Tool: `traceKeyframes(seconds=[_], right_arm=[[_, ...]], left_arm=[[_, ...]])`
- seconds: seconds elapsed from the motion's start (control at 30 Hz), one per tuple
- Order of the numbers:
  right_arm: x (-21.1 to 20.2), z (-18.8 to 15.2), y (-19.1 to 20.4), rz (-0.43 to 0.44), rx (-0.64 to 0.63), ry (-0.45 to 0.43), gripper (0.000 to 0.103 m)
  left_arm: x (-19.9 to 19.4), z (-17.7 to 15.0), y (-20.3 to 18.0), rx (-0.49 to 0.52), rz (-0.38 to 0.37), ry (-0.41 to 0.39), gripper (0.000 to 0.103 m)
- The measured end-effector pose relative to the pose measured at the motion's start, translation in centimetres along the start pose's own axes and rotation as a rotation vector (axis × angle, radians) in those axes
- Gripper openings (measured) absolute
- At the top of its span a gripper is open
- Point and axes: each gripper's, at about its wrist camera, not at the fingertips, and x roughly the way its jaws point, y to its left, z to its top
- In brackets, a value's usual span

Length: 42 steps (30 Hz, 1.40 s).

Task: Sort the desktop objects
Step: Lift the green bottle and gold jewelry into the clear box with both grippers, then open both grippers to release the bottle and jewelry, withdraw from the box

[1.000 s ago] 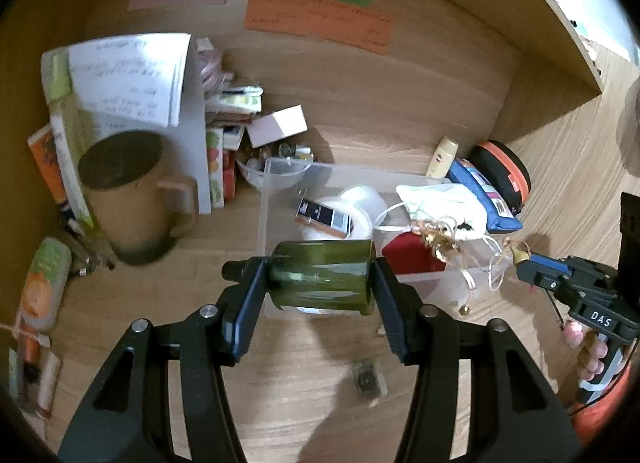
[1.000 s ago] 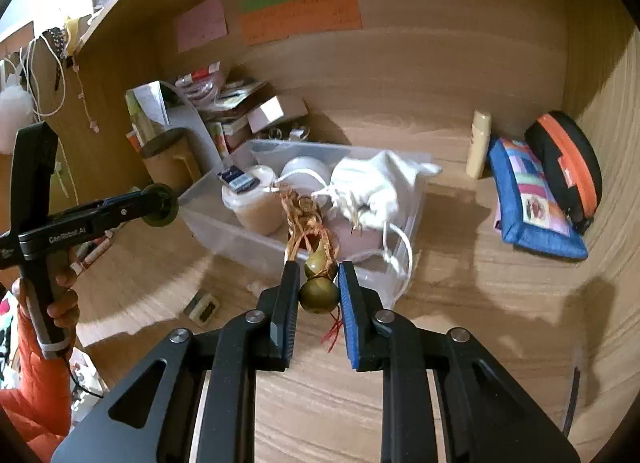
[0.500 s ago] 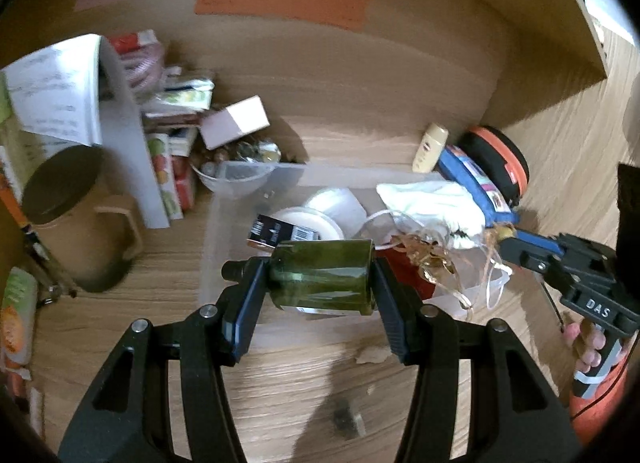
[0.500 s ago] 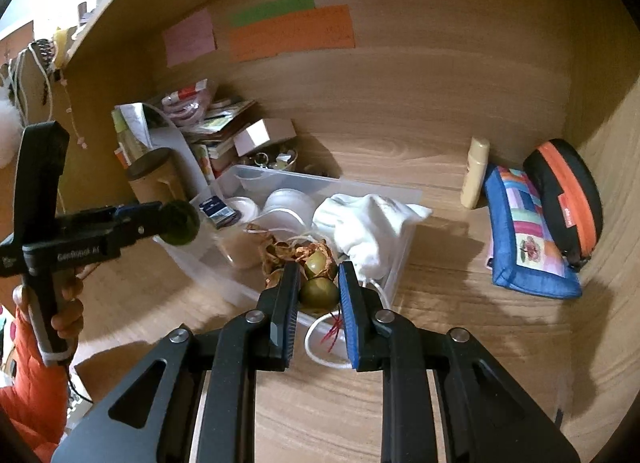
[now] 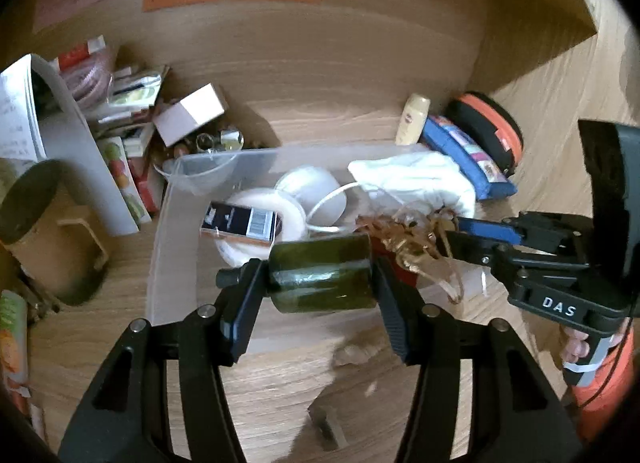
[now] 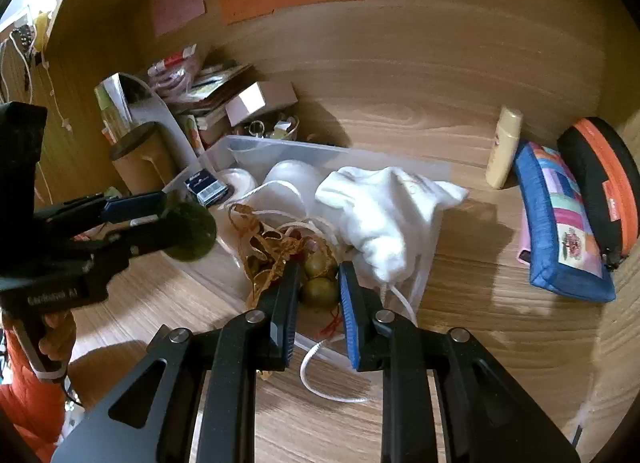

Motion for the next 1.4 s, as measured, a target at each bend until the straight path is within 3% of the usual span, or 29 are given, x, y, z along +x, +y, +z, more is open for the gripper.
traceKeyframes(seconds=[0.3, 0.73, 0.93, 1.4], right_arm=[[1.5, 0.2, 0.5, 0.0, -0.018, 0.05, 0.018], [1.8, -0.1, 1.1, -0.046, -0.037, 0.072, 0.019], [0.3, 0.0, 1.5, -0.067, -0.039, 0.039, 0.029], [-5.9, -1.1, 4.5, -0.076, -0.079, -0.073, 0.032]], left_arm=[[1.7, -0.1, 0.5, -0.026, -0.022, 0.058, 0.055], [1.0, -0.3, 0.7, -0.039, -0.028, 0.055, 0.055], [-0.7, -0.5, 0.6, -0.03, -0.009, 0.021, 0.059], [-6.3, -2.9, 1.3, -0.027, 0.044, -0.073, 0.073]])
